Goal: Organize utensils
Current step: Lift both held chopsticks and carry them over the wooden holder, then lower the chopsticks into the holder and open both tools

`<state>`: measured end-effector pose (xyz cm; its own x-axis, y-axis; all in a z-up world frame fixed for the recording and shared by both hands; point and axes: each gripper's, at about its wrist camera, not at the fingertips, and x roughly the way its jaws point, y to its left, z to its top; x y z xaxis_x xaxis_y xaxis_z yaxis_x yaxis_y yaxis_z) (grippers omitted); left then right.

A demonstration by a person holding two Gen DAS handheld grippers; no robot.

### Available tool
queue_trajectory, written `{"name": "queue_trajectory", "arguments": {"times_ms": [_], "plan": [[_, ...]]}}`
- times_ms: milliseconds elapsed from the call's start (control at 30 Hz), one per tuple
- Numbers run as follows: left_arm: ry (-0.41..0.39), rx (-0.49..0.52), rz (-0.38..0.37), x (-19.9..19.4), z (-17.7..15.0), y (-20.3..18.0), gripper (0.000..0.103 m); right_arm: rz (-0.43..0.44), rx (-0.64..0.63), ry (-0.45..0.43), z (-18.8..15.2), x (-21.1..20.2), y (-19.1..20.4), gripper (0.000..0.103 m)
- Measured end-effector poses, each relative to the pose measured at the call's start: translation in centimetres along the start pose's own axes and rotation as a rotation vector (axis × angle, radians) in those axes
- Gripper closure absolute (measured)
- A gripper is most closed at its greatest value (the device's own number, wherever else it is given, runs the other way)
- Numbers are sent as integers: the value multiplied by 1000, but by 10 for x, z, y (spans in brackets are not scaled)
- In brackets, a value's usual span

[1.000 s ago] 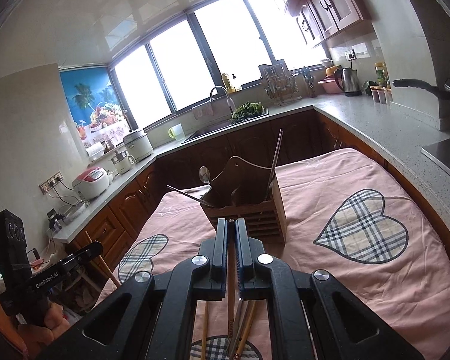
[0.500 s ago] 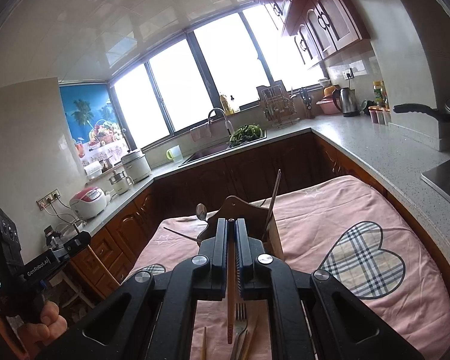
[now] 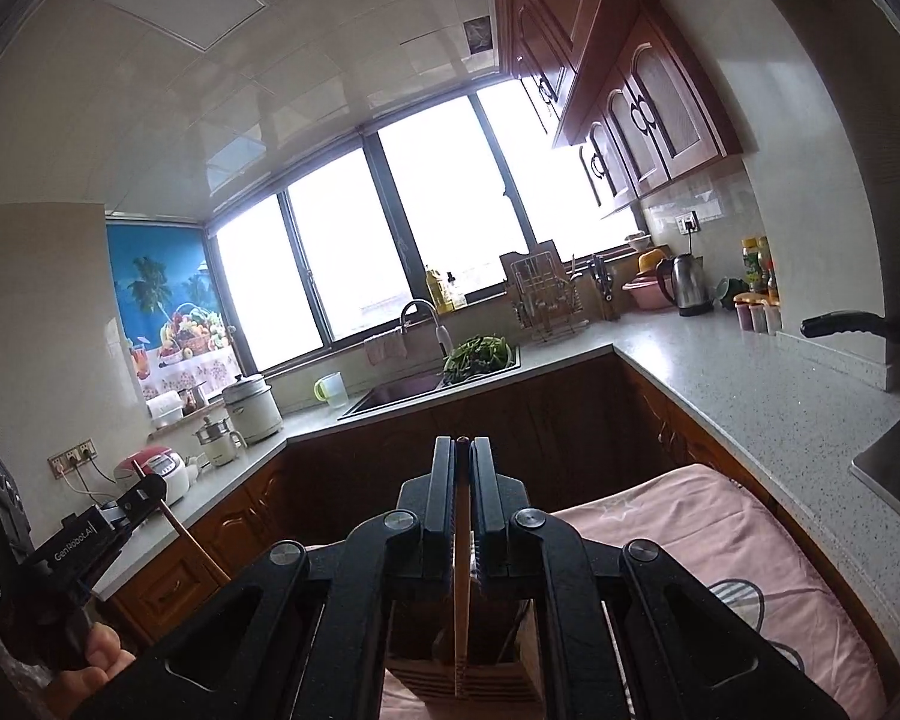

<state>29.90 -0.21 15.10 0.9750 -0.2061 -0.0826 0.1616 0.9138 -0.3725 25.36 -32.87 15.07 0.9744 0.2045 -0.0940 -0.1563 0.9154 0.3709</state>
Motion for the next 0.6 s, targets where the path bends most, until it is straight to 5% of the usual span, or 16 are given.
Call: {"name": "queue_trajectory", "arguments": {"times_ms": [600], "plan": [[157,-15,84,92,-84,28,98,-63,44,108,-62,82,-36,98]]}}
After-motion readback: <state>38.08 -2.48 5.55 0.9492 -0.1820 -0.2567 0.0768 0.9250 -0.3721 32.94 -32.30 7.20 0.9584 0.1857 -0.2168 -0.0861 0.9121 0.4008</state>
